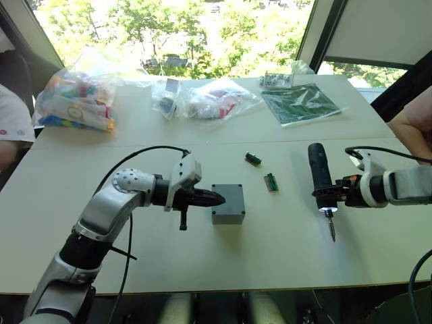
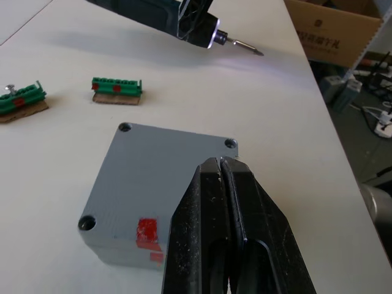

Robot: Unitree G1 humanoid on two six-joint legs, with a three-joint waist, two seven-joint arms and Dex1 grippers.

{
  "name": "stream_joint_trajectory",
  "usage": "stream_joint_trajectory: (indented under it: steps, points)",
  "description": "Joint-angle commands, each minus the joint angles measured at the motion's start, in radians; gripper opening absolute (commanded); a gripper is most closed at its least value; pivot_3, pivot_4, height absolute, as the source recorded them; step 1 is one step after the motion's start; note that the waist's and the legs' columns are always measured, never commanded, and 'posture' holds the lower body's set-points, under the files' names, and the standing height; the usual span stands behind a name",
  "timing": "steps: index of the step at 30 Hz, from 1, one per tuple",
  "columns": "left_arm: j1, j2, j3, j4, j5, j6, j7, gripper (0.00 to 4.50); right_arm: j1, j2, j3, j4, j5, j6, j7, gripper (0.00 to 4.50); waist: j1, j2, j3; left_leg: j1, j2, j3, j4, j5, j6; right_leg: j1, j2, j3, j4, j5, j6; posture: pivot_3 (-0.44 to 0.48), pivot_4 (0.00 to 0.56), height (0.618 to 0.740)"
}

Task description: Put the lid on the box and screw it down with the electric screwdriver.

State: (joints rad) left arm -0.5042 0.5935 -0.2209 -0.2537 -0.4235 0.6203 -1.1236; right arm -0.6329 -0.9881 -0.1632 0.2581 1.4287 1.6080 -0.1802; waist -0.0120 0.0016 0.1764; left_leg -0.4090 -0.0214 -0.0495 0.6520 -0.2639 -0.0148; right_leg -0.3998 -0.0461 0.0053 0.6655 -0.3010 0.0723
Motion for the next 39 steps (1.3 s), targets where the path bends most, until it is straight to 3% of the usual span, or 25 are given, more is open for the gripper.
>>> stream_joint_trajectory:
  steps: [1,3,4,8,11,14,17,21,28,39]
  points:
    - [0.008,0.016,0.015,-0.047,0.01,-0.028,0.021,0.0,-0.019,0.009,-0.007,-0.001,0.071,0.006,-0.04,1.77,0.0,0.0,0.0,0.0,0.0,0.0,0.0,0.0,0.0,0.0,0.0,0.0,-0.001,0.0,0.0,0.0,0.15,0.74]
    - [0.002,0.004,0.021,-0.035,0.018,-0.047,0.044,0.0,-0.01,0.017,-0.001,0.014,0.065,0.006,-0.056,1.77,0.0,0.0,0.0,-0.001,0.0,0.001,0.0,0.0,0.0,0.0,-0.001,0.0,-0.001,0.0,0.0,0.0,0.15,0.74]
    - [-0.004,-0.011,0.03,-0.024,0.033,-0.073,0.073,0.0,-0.005,0.019,-0.001,0.017,0.052,0.006,-0.06,2.27,0.002,0.0,0.0,-0.001,0.0,0.001,0.0,0.0,0.0,0.0,-0.001,0.001,-0.001,0.0,0.0,0.0,0.15,0.74]
    - [-0.017,-0.113,0.124,0.027,0.066,-0.181,0.247,0.0,-0.016,0.026,-0.012,0.0,0.012,0.006,-0.068,3.54,0.005,-0.001,0.001,-0.001,-0.001,0.001,0.002,0.0,0.0,0.001,-0.001,0.001,0.0,0.001,0.002,0.0,0.15,0.74]
    - [-0.016,-0.07,0.123,0.047,0.088,-0.166,0.236,0.0,-0.06,0.032,-0.044,-0.029,-0.043,-0.007,-0.047,4.45,-0.001,-0.001,0.001,-0.001,-0.001,0.001,0.004,0.0,0.0,0.001,-0.001,0.001,-0.001,0.002,0.003,0.0,0.15,0.74]
    - [-0.027,-0.007,0.107,0.088,0.066,-0.112,0.166,0.0,-0.088,-0.023,0.012,-0.156,-0.179,-0.1,0.094,4.45,-0.003,0.0,0.001,0.0,-0.001,0.005,0.0,0.0,0.0,-0.002,0.0,0.005,0.0,0.002,0.003,0.0,0.15,0.74]
    - [-0.021,0.052,0.111,0.116,0.017,-0.039,0.086,0.0,-0.08,-0.097,0.094,-0.332,-0.366,-0.354,0.372,4.45,-0.001,0.0,0.001,0.0,0.0,0.005,-0.001,0.0,0.0,-0.004,0.001,0.006,0.0,0.002,0.003,0.0,0.15,0.74]
    - [0.057,0.141,0.051,0.101,0.064,-0.067,0.008,0.0,0.119,-0.092,0.126,-0.727,-0.483,-0.635,0.659,4.45,-0.004,-0.001,0.002,0.0,0.001,0.007,-0.002,0.0,0.0,-0.005,0.001,0.007,-0.001,0.002,0.003,0.0,0.15,0.74]
    - [0.075,0.157,-0.012,0.097,0.095,-0.089,-0.041,0.0,0.351,0.005,0.279,-0.899,-0.631,-0.72,0.711,4.45,0.008,-0.003,0.004,-0.001,0.0,0.008,0.003,0.0,0.0,-0.003,-0.003,0.008,-0.001,0.003,0.006,0.0,0.15,0.74]
    - [-0.059,0.008,-0.086,0.253,0.162,-0.161,-0.038,0.0,0.352,0.14,0.382,-0.899,-0.74,-0.69,0.732,4.45,0.004,-0.004,0.003,-0.001,-0.001,0.008,0.005,0.0,0.0,-0.002,-0.002,0.009,0.0,0.004,0.006,0.0,0.15,0.74]
